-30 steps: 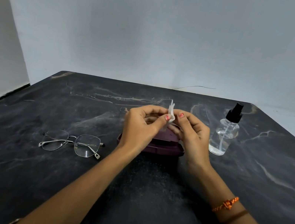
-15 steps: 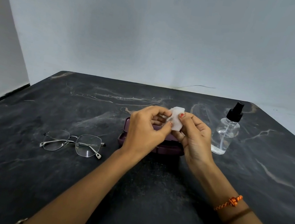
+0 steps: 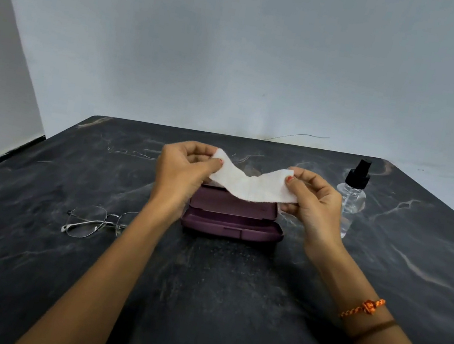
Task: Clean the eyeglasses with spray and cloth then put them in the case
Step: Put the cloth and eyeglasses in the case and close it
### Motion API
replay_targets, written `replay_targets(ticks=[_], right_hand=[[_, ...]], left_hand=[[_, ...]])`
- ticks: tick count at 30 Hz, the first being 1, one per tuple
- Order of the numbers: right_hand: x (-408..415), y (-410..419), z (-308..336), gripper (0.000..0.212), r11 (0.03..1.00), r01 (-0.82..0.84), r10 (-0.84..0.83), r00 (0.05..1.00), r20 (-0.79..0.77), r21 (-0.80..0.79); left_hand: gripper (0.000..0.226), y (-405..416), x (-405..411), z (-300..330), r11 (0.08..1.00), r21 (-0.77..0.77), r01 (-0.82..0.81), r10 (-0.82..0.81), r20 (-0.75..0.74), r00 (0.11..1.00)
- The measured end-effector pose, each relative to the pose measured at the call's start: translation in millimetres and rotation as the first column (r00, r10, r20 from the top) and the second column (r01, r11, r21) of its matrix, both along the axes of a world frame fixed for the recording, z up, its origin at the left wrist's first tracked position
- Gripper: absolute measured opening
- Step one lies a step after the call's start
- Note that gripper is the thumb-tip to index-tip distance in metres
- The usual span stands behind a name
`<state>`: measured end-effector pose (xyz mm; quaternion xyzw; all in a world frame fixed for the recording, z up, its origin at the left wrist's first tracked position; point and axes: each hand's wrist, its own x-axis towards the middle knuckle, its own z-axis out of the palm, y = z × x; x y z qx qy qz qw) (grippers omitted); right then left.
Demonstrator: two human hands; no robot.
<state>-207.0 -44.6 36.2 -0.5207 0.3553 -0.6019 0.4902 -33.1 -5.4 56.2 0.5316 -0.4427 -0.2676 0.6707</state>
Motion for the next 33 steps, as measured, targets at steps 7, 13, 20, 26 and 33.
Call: replay_targets(ticks=[7, 13, 20, 26, 33], right_hand=[[-10.3, -11.1, -7.5, 0.016, 0.997, 0.067, -0.044, 0.915, -0.401, 0.042], [-14.7, -12.6, -6.2, 0.021, 0.996, 0.076, -0.088, 0.778, -0.622, -0.046], [-15.2, -10.2, -3.7, 0.022, 0.998, 0.034, -0.067, 0.668, -0.741, -0.059], [-13.1, -10.2, -3.9, 0.023, 0.994, 0.048, -0.111, 0.527, -0.842, -0.101], [-9.7, -5.8, -4.0, 0.023, 0.992, 0.023, -0.12, 0.458, -0.881, -0.123]], left_hand=[[0.016, -2.2, 20.6, -5.0, 0.95, 0.311, -0.027, -0.046, 0.226, 0.973], [0.02, -0.6, 23.3, -4.2, 0.896, 0.439, -0.064, -0.11, 0.358, 0.927], [0.021, 0.6, 21.9, -4.3, 0.863, 0.497, -0.085, -0.161, 0.431, 0.888], [0.021, 0.5, 21.2, -5.0, 0.837, 0.539, -0.092, -0.211, 0.474, 0.855], [0.023, 0.0, 18.3, -8.3, 0.824, 0.55, -0.138, -0.225, 0.54, 0.811]])
